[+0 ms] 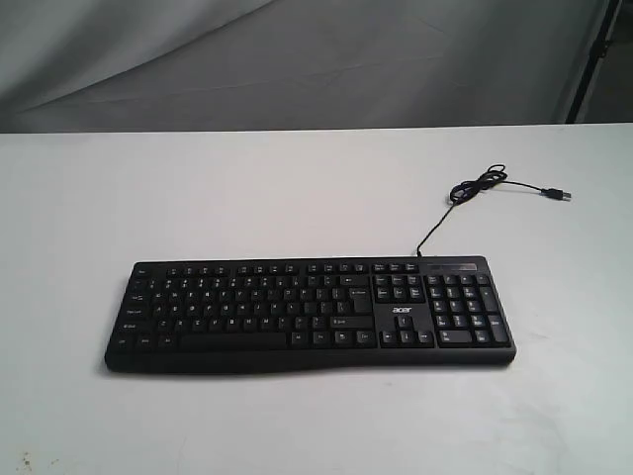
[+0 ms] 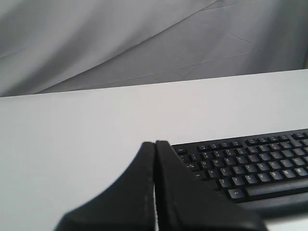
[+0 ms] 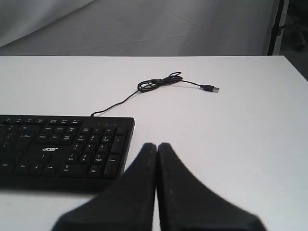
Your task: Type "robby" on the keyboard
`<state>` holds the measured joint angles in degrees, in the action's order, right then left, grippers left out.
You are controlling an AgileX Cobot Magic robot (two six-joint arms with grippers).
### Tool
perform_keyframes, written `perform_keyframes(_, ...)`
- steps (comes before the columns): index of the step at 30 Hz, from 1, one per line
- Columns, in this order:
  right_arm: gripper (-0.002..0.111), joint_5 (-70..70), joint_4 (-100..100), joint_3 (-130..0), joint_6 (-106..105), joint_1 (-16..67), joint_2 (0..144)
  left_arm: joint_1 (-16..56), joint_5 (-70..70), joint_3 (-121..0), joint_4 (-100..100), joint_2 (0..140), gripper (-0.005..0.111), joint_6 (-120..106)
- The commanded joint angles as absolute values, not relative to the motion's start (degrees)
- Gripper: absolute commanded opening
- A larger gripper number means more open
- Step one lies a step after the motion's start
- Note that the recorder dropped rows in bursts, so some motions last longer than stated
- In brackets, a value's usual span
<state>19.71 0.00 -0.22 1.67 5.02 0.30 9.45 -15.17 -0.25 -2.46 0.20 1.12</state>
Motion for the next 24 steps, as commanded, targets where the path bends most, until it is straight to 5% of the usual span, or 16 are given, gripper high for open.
perform_keyframes(1,0.000,19.61,0.00,0.00,1.95,4.64,0.00,9.82,-14.86,0.00,-2.74,0.00,0.000,1.28)
perform_keyframes(13,0.000,17.63,-1.40,0.00,1.66,4.64,0.00,9.82,-14.86,0.00,-2.74,0.00,0.000,1.28)
perform_keyframes(24,0.000,-18.57,-1.30,0.00,1.83,4.64,0.00,9.82,-14.86,0.00,-2.74,0.00,0.000,1.28)
